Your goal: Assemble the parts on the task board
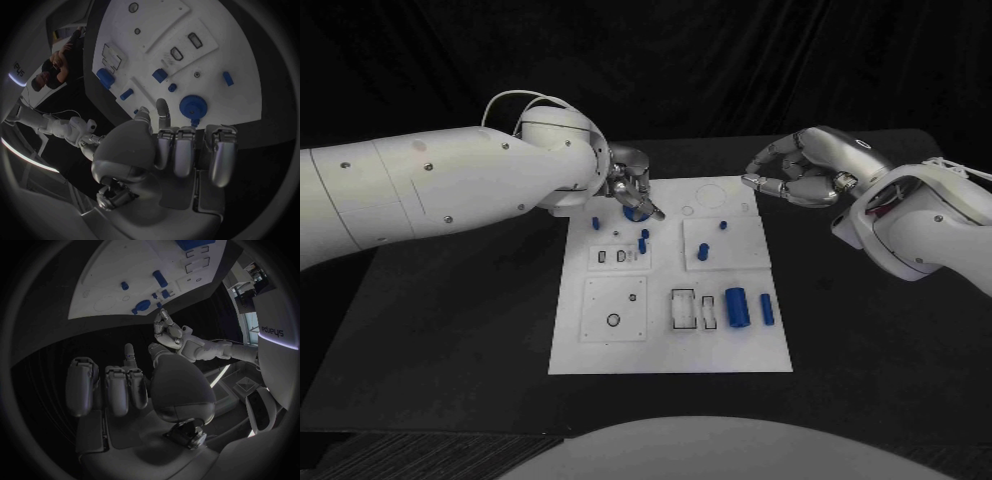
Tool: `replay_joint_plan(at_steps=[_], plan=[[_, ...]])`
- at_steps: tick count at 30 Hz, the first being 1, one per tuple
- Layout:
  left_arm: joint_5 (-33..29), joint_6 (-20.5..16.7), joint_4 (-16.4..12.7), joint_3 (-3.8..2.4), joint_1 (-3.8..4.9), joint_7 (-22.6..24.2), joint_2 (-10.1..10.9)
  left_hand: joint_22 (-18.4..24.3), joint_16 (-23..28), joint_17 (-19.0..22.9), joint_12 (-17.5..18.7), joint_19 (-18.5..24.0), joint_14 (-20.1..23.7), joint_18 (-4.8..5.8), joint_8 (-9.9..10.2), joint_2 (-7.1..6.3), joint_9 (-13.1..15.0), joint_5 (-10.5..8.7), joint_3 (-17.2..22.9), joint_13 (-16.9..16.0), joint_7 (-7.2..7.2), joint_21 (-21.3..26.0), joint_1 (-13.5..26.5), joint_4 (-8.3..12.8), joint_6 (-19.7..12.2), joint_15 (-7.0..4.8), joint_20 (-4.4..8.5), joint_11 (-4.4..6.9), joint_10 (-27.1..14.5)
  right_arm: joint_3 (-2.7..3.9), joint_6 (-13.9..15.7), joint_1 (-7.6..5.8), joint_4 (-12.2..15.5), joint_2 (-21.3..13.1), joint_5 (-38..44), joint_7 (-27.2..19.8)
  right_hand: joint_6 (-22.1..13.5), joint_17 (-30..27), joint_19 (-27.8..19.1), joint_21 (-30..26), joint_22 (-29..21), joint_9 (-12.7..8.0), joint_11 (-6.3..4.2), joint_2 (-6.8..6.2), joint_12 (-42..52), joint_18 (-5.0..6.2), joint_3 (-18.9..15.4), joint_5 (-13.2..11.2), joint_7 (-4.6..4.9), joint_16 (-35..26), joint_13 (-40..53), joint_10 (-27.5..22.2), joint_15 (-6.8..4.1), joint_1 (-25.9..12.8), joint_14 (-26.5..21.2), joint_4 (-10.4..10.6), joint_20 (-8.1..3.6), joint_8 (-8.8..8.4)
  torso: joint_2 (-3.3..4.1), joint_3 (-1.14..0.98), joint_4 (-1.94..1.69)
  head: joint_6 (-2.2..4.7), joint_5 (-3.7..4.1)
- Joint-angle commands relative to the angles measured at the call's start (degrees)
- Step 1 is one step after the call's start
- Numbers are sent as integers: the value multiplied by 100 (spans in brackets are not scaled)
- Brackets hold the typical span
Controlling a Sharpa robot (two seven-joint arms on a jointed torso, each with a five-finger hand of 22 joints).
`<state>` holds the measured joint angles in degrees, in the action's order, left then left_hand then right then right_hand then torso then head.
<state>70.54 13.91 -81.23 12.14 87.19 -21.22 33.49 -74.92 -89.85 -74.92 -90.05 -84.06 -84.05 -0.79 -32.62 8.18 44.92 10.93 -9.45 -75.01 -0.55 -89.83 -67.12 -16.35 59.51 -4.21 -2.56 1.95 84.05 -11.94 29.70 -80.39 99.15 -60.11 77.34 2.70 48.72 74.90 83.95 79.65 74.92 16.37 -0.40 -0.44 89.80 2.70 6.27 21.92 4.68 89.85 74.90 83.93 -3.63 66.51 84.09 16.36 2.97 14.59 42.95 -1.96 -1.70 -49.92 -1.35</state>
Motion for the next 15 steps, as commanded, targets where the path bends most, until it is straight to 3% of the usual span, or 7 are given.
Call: replay_joint_plan(at_steps=[1, 5, 9, 15], plan=[[134, 342, 91, -6, -22, -296, -67, -1508, -15, -1508, 5, -594, -595, 79, 205, -2, -80, -78, 44, -1499, -15, -17, 114, 2, 122, -22, 50, 51, 595, 4, -37, 20, -4, 8, -12, 117, 0, 1510, 100, -36, 1178, -6, -5, -12, 20, -18, 32, 26, 6, 15, 1510, 607, -10, 68, 591, -2, -28, -23, -8, -4, -6, -8, 11], [136, 443, 133, -5, -34, -375, -94, -1508, -15, -1508, 5, -594, -595, 79, 561, 6, -248, -181, 56, -1499, -25, -17, 269, 2, 316, -20, 47, 40, 595, 4, -54, 27, -2, 4, -12, 127, 0, 1510, 98, -42, 1176, -11, -4, -7, 20, -17, 47, 80, 7, 15, 1510, 607, -8, 99, 591, -3, -28, -26, -1, -2, -11, -8, 13], [136, 503, 169, -5, -46, -418, -120, -1508, -15, -1508, 5, -594, -595, 79, 1112, 17, -561, -244, 101, -1499, -83, -17, 411, 15, 459, 14, 16, -9, 595, 4, -64, 41, -15, 9, -12, 136, -1, 1510, 94, -50, 1173, -14, -4, -6, 20, -15, 57, 111, 8, 15, 1510, 607, -8, 121, 591, -7, -28, -28, 1, 7, 4, -8, -29], [137, 591, 189, -5, -63, -441, -140, -1508, -15, -1508, 5, -594, -595, 79, 1231, 7, -630, -299, 112, -1499, -84, -17, 447, 10, 563, 21, 6, -14, 595, 4, -70, 80, -41, 27, -12, 137, -6, 1510, 84, -69, 1167, -20, -3, -4, 20, -11, 74, 161, 11, 15, 1510, 607, -7, 155, 591, -10, -27, -34, -4, 10, 7, -8, -64]])
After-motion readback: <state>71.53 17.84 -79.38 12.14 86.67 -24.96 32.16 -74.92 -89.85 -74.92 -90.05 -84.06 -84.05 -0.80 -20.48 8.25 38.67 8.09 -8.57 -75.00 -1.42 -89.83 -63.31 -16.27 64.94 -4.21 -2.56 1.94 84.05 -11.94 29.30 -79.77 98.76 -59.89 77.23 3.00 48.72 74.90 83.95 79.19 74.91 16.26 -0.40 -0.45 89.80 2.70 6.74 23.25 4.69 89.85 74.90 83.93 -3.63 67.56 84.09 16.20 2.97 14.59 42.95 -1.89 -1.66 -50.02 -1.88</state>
